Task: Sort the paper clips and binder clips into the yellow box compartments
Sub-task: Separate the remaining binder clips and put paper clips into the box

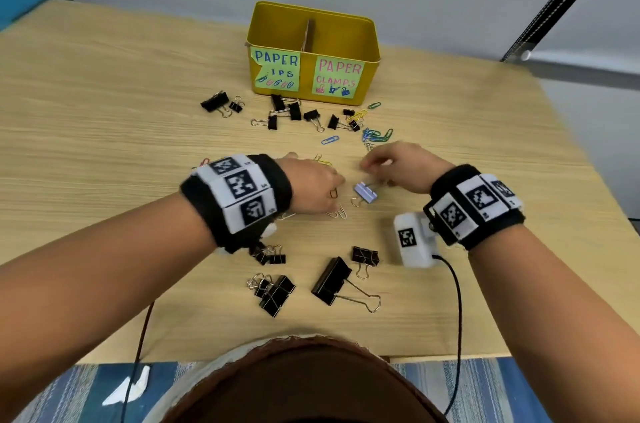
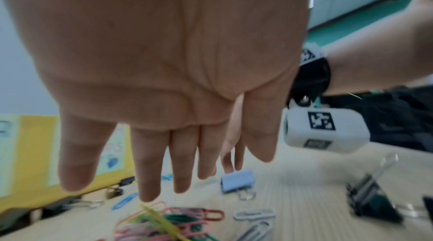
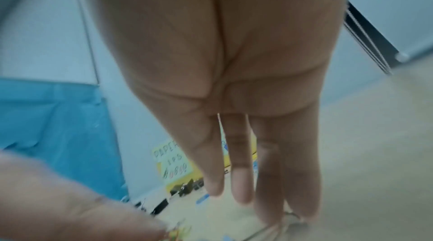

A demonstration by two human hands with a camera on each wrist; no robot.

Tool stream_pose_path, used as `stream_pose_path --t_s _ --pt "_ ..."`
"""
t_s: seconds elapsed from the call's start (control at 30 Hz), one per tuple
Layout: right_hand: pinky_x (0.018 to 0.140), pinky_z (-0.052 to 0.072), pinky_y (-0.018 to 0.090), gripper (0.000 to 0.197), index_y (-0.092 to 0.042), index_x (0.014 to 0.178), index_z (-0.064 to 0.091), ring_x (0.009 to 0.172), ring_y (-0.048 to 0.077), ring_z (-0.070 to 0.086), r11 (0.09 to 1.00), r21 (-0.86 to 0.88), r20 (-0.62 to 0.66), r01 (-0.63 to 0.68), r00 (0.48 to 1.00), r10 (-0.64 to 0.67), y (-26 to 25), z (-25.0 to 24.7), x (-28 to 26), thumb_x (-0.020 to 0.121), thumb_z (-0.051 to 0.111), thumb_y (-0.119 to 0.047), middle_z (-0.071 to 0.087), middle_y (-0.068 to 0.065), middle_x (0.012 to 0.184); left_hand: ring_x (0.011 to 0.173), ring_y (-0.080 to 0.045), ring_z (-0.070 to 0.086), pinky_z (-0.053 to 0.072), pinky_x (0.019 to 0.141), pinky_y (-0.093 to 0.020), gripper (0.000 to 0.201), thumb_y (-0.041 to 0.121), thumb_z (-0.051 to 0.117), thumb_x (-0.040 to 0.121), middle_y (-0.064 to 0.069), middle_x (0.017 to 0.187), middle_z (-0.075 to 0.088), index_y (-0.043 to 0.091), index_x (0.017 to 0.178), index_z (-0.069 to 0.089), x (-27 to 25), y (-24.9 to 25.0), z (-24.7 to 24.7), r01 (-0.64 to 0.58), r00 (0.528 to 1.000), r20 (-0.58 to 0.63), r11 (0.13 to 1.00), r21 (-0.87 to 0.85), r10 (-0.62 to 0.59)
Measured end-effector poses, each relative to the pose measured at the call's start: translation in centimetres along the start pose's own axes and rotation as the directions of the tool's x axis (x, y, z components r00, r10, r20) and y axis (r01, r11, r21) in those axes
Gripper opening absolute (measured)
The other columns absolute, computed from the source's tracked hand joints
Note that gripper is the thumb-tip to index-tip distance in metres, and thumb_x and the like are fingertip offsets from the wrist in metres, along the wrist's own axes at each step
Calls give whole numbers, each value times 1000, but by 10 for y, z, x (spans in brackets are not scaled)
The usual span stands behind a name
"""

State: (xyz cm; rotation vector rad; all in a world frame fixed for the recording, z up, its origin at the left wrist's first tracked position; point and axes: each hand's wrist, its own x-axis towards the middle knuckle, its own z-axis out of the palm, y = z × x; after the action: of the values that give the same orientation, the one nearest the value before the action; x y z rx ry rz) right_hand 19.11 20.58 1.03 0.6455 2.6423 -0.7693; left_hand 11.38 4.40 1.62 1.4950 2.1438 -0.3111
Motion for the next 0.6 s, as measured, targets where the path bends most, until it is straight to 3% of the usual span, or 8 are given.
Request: stream_pose_path --t_s 0.07,0.13,0.17,0.23,0.33,0.43,0.53,0.6 --pt "94 46 35 31 -10 116 64 94 19 57 998 50 -111 -25 993 30 0 -10 12 91 45 -4 64 12 122 140 -23 33 26 115 -49 59 46 36 95 -2 154 31 23 148 24 -13 -22 4 47 998 -44 994 -95 -52" --pt "102 40 32 44 -11 129 55 117 24 53 995 -65 -161 -71 985 60 -3 -17 23 91 39 2 55 11 136 135 -28 39 36 110 -45 60 39 44 93 -8 151 33 21 147 25 -25 -45 12 148 988 -31 978 -148 -154" --pt "106 36 31 50 -11 137 46 128 26 47 984 -141 -150 -105 985 84 -6 -19 27 90 36 4 48 12 143 134 -31 39 38 109 -45 61 31 46 92 -11 151 31 19 148 23 -27 -55 17 220 974 -18 963 -154 -225" --pt "109 34 34 53 -8 144 34 136 29 39 950 -285 -60 -127 992 115 -14 -15 32 92 34 2 39 15 149 139 -38 28 33 112 -48 62 15 43 92 -16 154 19 14 148 18 -29 -72 25 397 916 4 906 -148 -401" --pt "106 37 37 42 -1 135 43 129 32 46 908 -419 96 -21 993 68 -34 -1 30 95 34 -6 46 18 142 138 -46 24 30 111 -51 53 8 34 92 -25 152 16 3 143 21 -30 -81 30 570 821 63 808 -151 -568" --pt "107 38 36 40 -1 130 54 126 29 50 925 -372 160 74 987 -15 -47 -1 28 95 35 -6 54 14 138 133 -43 31 34 107 -48 50 10 37 91 -26 146 24 0 138 26 -29 -77 28 546 838 130 821 -169 -530" --pt "100 45 34 34 0 119 63 116 30 57 948 -299 -55 -110 994 98 -35 -22 53 94 41 -8 62 16 126 131 -37 37 37 108 -42 50 9 36 91 -24 146 27 0 140 27 -25 -61 24 418 908 128 884 -211 -399" --pt "97 45 33 37 -2 127 57 120 31 55 910 -354 -163 -214 973 166 -22 -33 72 94 40 -5 58 16 132 132 -34 39 36 109 -39 50 8 35 92 -22 148 28 -1 141 26 -20 -47 17 327 945 102 913 -242 -311"
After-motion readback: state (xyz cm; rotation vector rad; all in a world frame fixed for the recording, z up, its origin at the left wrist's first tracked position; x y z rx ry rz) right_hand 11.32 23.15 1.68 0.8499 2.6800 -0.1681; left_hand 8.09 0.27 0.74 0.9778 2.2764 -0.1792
